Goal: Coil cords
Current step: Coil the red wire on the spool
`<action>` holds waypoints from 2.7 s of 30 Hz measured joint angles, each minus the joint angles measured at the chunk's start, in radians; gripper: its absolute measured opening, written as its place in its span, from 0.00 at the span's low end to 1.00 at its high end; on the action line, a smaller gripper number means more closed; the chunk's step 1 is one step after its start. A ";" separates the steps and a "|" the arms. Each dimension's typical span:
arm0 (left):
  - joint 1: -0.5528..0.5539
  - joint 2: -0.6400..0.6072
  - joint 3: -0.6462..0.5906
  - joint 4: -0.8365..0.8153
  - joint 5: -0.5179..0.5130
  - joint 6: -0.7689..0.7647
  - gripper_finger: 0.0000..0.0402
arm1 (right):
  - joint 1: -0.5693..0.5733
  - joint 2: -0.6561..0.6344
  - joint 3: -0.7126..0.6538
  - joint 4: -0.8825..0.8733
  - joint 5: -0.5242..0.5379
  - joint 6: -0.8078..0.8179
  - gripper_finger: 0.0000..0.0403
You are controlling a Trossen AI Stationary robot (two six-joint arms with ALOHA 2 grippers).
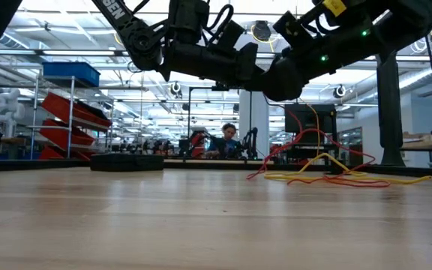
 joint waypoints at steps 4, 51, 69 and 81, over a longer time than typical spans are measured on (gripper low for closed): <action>-0.001 0.000 0.000 -0.020 -0.018 -0.003 0.00 | 0.018 0.004 0.000 0.015 0.016 -0.023 0.00; 0.014 0.016 0.000 -0.181 -0.074 -0.059 0.00 | 0.155 0.082 0.002 -0.012 0.431 -0.053 0.36; 0.048 0.016 0.000 -0.046 -0.026 -0.106 0.00 | 0.305 0.081 0.001 -0.042 0.573 0.166 0.43; 0.048 0.016 0.000 -0.084 0.018 0.039 0.00 | 0.448 0.080 0.001 -0.170 0.885 0.275 0.33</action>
